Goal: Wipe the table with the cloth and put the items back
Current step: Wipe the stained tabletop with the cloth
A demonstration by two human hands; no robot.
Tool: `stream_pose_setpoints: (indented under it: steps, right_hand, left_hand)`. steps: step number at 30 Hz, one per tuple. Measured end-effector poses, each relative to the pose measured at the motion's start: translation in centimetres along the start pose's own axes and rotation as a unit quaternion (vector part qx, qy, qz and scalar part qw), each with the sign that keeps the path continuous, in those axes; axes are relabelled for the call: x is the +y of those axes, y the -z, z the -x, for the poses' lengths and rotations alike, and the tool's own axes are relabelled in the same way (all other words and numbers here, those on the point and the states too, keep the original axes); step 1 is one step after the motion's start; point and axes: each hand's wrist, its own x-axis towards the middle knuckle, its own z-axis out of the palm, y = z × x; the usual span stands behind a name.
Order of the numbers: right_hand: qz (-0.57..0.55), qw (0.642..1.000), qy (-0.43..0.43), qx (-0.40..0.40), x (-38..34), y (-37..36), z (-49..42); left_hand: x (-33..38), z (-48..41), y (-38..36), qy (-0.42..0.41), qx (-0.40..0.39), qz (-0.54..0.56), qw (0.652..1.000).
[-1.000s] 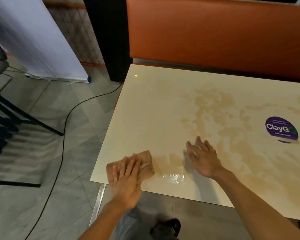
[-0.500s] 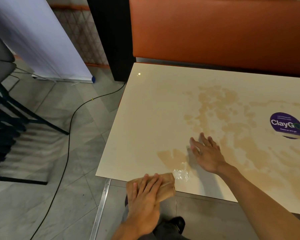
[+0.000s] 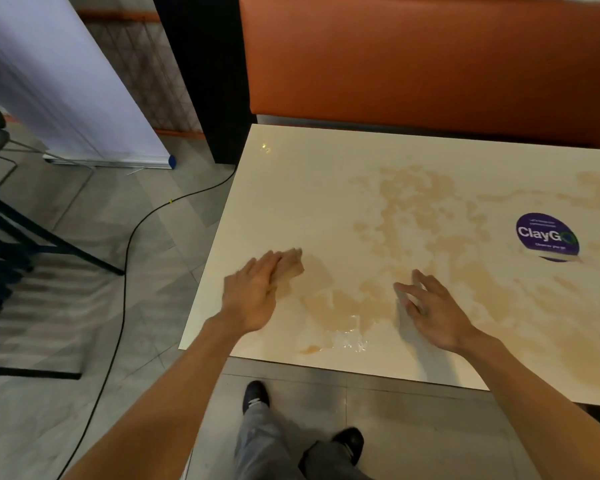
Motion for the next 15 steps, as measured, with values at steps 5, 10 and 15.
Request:
stream_pose_setpoints:
  steps: [5,10,15]
  right_hand:
    - [0.0,1.0,-0.001,0.0,0.4,-0.7,-0.1]
    - [0.0,1.0,-0.011,0.008,0.7,-1.2,0.0]
    - [-0.008,1.0,-0.013,0.003,1.0,-1.4,-0.2]
  left_hand:
    - [0.0,1.9,-6.0,0.005,-0.075,-0.092,0.993]
    - [1.3,5.2,-7.4,-0.015,-0.071,-0.133,0.988]
    - [3.5,9.0,-8.9,-0.023,-0.102,-0.132,0.986]
